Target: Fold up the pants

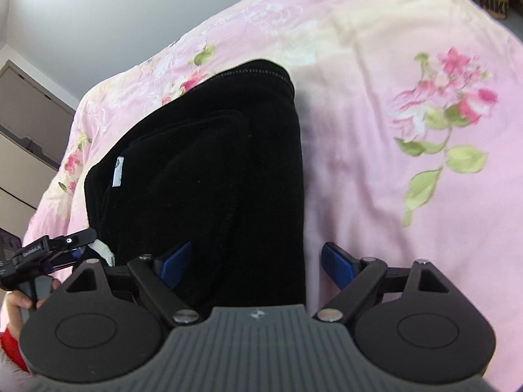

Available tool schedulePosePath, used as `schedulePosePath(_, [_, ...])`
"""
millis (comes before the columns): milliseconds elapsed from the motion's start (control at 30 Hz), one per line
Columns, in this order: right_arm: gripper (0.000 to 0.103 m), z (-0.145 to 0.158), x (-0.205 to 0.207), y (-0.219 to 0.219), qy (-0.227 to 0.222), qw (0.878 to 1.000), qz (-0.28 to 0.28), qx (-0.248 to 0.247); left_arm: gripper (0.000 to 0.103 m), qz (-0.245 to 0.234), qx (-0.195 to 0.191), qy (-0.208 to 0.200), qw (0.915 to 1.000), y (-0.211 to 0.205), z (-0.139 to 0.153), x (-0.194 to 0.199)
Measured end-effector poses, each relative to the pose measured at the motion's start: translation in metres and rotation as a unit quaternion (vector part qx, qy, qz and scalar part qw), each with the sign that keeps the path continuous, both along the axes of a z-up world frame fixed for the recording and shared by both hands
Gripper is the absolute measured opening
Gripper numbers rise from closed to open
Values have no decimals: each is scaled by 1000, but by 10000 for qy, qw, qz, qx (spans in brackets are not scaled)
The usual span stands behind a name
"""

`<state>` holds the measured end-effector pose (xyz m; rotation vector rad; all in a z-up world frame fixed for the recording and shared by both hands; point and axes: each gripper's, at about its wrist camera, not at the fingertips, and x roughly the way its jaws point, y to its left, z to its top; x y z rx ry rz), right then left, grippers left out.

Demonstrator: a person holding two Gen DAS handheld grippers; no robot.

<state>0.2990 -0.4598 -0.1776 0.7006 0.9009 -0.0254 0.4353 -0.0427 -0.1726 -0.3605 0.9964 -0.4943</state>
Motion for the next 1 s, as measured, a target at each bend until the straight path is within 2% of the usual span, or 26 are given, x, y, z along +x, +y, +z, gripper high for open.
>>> schedulePosePath(100, [79,-9,13,-3,-68,9998,111,133,96,-97,-83,24,9999,-3,-7,8])
schedulePosePath(167, [71,-10,19,0,-106,9995,210,209,93,-103,-152,87,9998,-3,-10,12])
schedulePosePath(200, [71,-12,23,0,-81,9995,236,204,93,-106,-142,95,9998,-5,-10,12])
schedulePosePath(400, [58,-2,29,14,19,9992,348,-199,80,-124,267,-78,9995,-20,3,5])
schedulePosePath(533, [51,15,30,32,34,9968,393,-690,68,-61,594,-297,9978,-29,20,-8])
schedulePosePath(733, [44,44,23,48,-48,9945,372,-974,55,-50,566,-344,9978,-22,49,-20])
schedulePosePath(833, [43,64,17,62,-137,9929,489,-1072,55,-120,672,-462,9966,-18,68,-32])
schedulePosePath(1000, [43,100,5,90,-325,9906,670,-1149,54,-15,551,-559,9969,8,101,-53])
